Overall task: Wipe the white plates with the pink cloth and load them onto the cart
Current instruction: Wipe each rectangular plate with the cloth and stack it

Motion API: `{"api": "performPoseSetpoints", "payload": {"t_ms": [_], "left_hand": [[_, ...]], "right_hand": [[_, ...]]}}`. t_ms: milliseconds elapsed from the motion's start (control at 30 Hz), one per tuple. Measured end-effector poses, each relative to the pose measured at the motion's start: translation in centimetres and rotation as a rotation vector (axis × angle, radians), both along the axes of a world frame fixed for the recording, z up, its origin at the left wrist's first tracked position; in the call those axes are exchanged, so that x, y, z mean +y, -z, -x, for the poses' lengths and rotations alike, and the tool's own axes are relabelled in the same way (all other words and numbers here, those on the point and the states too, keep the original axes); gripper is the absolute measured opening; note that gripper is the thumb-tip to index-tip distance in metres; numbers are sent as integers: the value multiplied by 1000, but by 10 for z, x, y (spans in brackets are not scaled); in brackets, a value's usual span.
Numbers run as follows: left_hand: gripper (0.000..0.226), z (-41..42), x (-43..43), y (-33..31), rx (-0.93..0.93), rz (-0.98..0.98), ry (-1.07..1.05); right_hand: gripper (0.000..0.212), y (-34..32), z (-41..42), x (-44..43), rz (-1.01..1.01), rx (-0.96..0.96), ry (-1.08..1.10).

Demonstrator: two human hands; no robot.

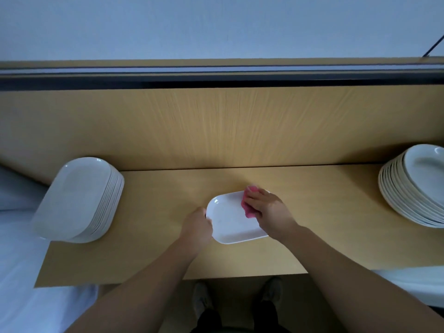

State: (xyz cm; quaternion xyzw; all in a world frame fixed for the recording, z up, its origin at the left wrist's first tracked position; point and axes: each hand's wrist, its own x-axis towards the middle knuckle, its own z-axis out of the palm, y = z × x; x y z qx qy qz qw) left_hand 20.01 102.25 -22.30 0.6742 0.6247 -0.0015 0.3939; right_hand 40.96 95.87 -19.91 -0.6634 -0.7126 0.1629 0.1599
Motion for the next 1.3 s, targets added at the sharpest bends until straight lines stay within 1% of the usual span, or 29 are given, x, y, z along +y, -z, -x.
{"api": "performPoseSetpoints", "payload": {"t_ms": [67, 100, 133, 233, 300, 333, 400, 467, 533, 633, 767, 833, 900, 967, 1033, 1100, 1133, 1233, 1300], "left_hand": [[3, 3, 2, -6, 68, -61, 145], [7, 5, 3, -7, 91, -91, 205], [19, 8, 5, -8, 112, -112, 254], [65, 15, 11, -11, 135, -87, 382], [91, 17, 13, -12, 156, -55, 469], [100, 17, 13, -12, 175, -55, 518], [109, 18, 16, -9, 200, -65, 578], [108, 19, 18, -5, 186, -76, 582], [103, 20, 20, -1, 130, -87, 560], [98, 22, 22, 1, 74, -100, 549], [95, 26, 24, 2, 41, -108, 544], [90, 26, 24, 4, 14, -108, 521], [86, 26, 24, 4, -21, -112, 491], [95, 25, 23, 3, -37, -112, 478], [98, 24, 24, 1, -13, -140, 482], [97, 24, 23, 0, 27, -162, 491], [97, 24, 23, -1, 45, -172, 498], [100, 24, 24, -5, 90, -212, 527], [102, 24, 25, -7, 97, -209, 559]], "right_hand": [[51, 6, 7, 1, 208, -160, 10], [61, 6, 13, -1, 326, -194, 44], [65, 5, 21, -3, 393, -208, 107], [59, -1, 46, -6, 397, -229, 332], [60, 3, 55, -1, 449, -242, 408], [62, 7, 57, 2, 495, -229, 424], [65, 13, 58, 8, 556, -211, 422], [68, 18, 60, 12, 568, -214, 410], [71, 22, 63, 13, 571, -236, 385], [72, 27, 69, 13, 564, -301, 275], [76, 30, 71, 14, 533, -275, 208], [80, 27, 73, 15, 521, -315, 100], [81, 26, 76, 17, 514, -347, -71], [74, 26, 73, 20, 477, -323, -213], [68, 28, 65, 21, 417, -246, -261], [67, 28, 58, 17, 324, -158, -235], [67, 26, 57, 13, 295, -126, -185], [59, 24, 67, 7, 318, -73, 81], [55, 26, 75, 10, 354, -98, 171]]}}
